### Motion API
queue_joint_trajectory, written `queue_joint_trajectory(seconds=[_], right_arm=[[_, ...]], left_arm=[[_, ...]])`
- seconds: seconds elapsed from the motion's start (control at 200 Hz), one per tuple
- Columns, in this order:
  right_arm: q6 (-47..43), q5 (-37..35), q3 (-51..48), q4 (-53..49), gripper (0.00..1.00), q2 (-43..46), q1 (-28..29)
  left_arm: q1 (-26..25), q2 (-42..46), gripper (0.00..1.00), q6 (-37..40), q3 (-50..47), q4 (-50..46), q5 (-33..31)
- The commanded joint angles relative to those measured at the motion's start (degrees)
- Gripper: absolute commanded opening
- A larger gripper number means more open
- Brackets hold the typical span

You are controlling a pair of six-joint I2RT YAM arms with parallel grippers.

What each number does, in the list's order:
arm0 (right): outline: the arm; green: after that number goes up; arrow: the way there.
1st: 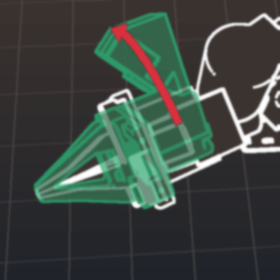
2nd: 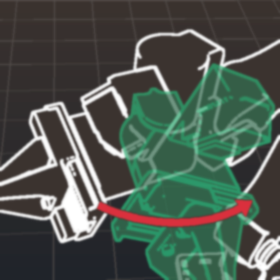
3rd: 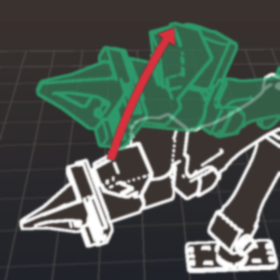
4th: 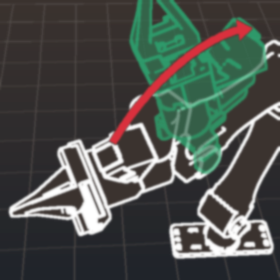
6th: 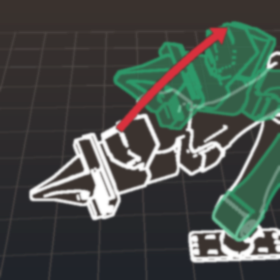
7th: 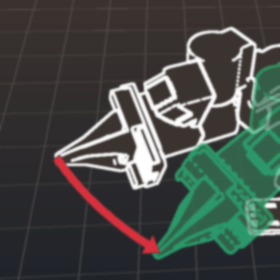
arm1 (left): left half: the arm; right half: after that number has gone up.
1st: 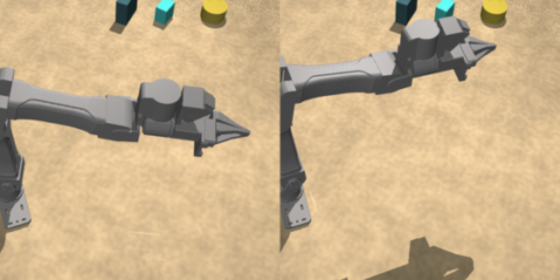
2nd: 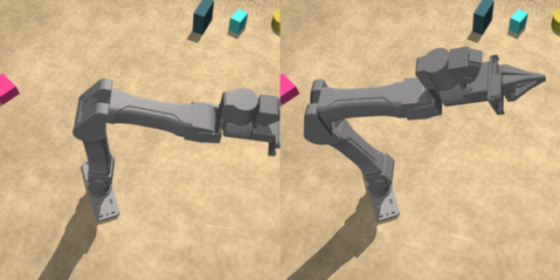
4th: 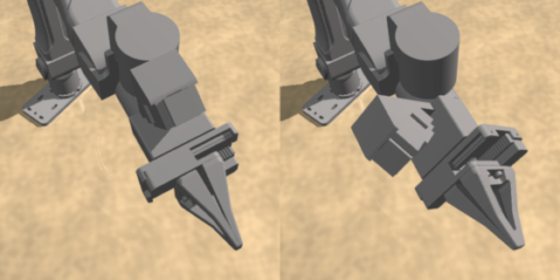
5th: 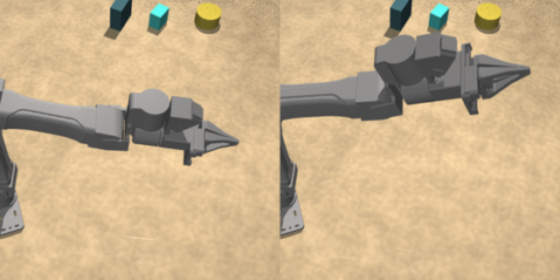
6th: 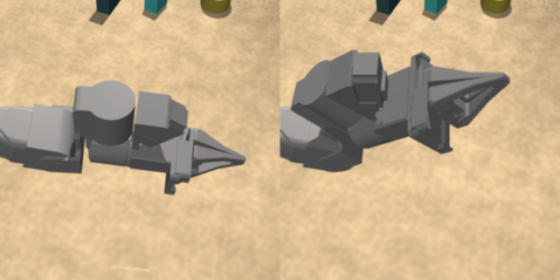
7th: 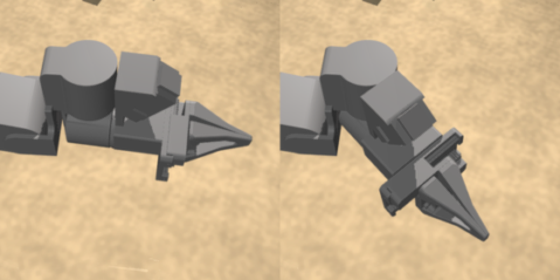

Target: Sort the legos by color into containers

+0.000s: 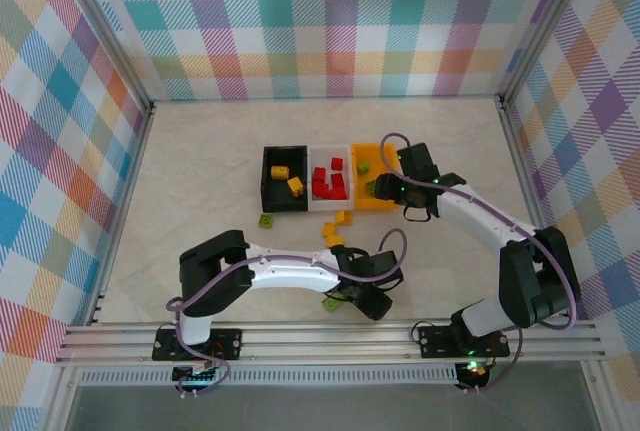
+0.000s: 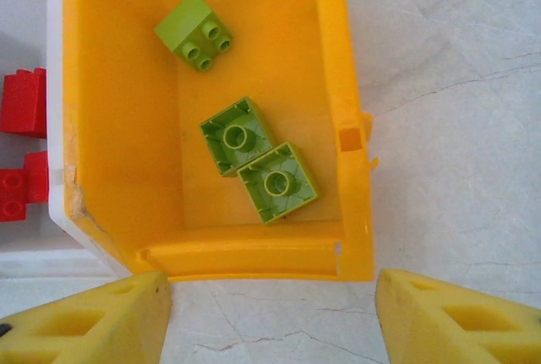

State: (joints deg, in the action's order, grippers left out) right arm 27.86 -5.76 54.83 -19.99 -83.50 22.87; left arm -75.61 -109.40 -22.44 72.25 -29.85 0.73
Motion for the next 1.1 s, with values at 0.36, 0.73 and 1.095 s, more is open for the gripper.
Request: queue_joint_trajectory(seconds=[0.36,0.73,1.095], right_arm=[[0.0,1.5,-1.0,1.5,0.64,1.4,-0.4],[-0.2,2.1,-1.1,1.8,0.63,1.4,-0.4],[0.5,3.8,-1.8,2.9,0.62,0.7,-0.3]], left_arm=[[1.8,5.5,0.37,-1.2,-3.4,0.7,-6.0],[12.1,20.8,0.37,-2.7,-12.7,0.4,-9.2],[37.4,23.2,0.39,-1.3,-9.4,5.4,-10.2]])
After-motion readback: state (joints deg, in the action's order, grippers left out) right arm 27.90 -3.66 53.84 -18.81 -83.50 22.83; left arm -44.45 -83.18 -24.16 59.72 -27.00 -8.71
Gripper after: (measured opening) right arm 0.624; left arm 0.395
